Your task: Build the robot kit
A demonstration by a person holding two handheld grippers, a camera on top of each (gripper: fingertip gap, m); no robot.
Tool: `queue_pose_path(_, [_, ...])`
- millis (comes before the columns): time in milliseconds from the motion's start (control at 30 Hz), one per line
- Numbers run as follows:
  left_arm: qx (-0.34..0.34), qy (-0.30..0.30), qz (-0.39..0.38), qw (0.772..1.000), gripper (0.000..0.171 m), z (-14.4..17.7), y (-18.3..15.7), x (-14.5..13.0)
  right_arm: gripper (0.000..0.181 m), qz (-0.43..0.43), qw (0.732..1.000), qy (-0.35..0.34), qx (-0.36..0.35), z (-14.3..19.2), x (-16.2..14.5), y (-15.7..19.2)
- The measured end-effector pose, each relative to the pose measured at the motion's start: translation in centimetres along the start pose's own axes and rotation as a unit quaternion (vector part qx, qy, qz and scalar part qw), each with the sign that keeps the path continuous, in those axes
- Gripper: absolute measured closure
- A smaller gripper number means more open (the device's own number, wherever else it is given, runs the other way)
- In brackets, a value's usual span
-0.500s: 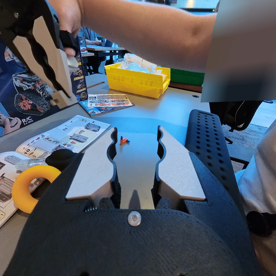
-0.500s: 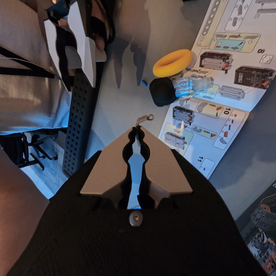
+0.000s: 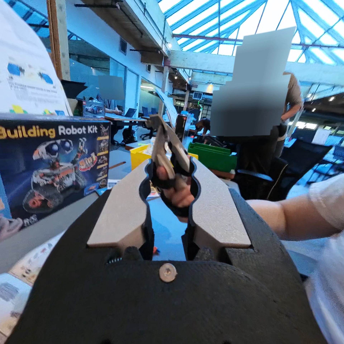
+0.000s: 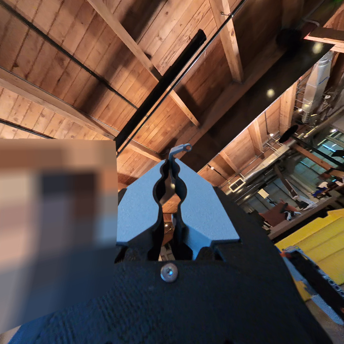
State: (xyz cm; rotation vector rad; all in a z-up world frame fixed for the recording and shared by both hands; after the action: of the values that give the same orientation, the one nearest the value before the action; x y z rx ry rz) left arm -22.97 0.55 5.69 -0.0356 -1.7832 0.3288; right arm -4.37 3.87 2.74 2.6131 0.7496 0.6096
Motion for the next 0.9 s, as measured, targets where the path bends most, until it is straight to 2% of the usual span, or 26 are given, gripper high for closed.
queue_pose_path(100, [-0.012, 0.026, -0.032, 0.999, 0.137, -2.3, -0.8, 0.8, 0.18, 0.021, 1.0, 0.014, -0.004, 0.1, -1.5, 1.0])
queue_pose_path(167, [-0.017, 0.045, -0.04, 0.998, 0.151, -3.2, -1.2, 1.0, 0.18, 0.027, 0.999, 0.025, 0.003, -0.1, -2.2, 1.6])
queue_pose_path(200, [-0.015, 0.055, -0.047, 0.997, 0.157, -3.5, -1.3, 1.0, 0.18, 0.031, 0.999, 0.027, 0.005, -0.1, -2.3, 1.9])
queue_pose_path(333, [-0.028, 0.064, -0.065, 0.995, 0.161, -3.9, -2.1, 1.2, 0.181, 0.052, 0.997, 0.05, -0.005, 0.0, -2.8, 2.4])
queue_pose_path(367, [-0.028, 0.067, -0.068, 0.995, 0.17, -3.9, -2.2, 1.1, 0.181, 0.053, 0.997, 0.06, -0.008, 0.1, -2.9, 2.5])
queue_pose_path(433, [-0.044, 0.08, -0.066, 0.994, 0.17, -3.7, -2.3, 1.0, 0.181, 0.055, 0.996, 0.071, -0.009, 0.3, -3.1, 2.6])
queue_pose_path(500, [-0.064, 0.126, -0.049, 0.989, 0.171, -3.0, -2.1, 1.1, 0.181, 0.053, 0.992, 0.109, -0.019, 0.6, -3.2, 2.5])
queue_pose_path(567, [-0.081, 0.186, -0.039, 0.978, 0.171, -1.5, -1.9, 1.5, 0.171, 0.083, 0.977, 0.192, -0.051, 1.4, -3.0, 2.7])
queue_pose_path(633, [-0.088, 0.256, -0.024, 0.962, 0.171, 0.6, -2.0, 1.8, 0.159, 0.186, 0.929, 0.302, -0.102, 2.7, -2.2, 3.3])
queue_pose_path(700, [-0.061, 0.342, -0.044, 0.937, 0.17, 2.4, -2.3, 1.1, 0.153, 0.296, 0.85, 0.415, -0.13, 3.2, -1.4, 4.6])
queue_pose_path(800, [-0.037, 0.438, -0.108, 0.892, 0.17, 3.6, -3.2, -1.5, 0.149, 0.396, 0.727, 0.556, -0.077, 1.4, -3.4, 7.3])
queue_pose_path(900, [-0.08, 0.469, -0.103, 0.873, 0.17, 2.8, -4.3, -4.2, 0.145, 0.45, 0.595, 0.665, -0.015, -0.3, -6.7, 8.0])
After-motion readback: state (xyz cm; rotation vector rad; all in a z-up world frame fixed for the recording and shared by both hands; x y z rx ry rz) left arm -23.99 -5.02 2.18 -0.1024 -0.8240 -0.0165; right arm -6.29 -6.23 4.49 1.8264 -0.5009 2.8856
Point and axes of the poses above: each gripper's, where its closed fingertips meet, z back along the fingers, x out of its top, y = z × x across the jaws, the point moved 9 cm from there along z, back along the fingers, and after that the axes turned 4 degrees about z, right-handed, at the moved point
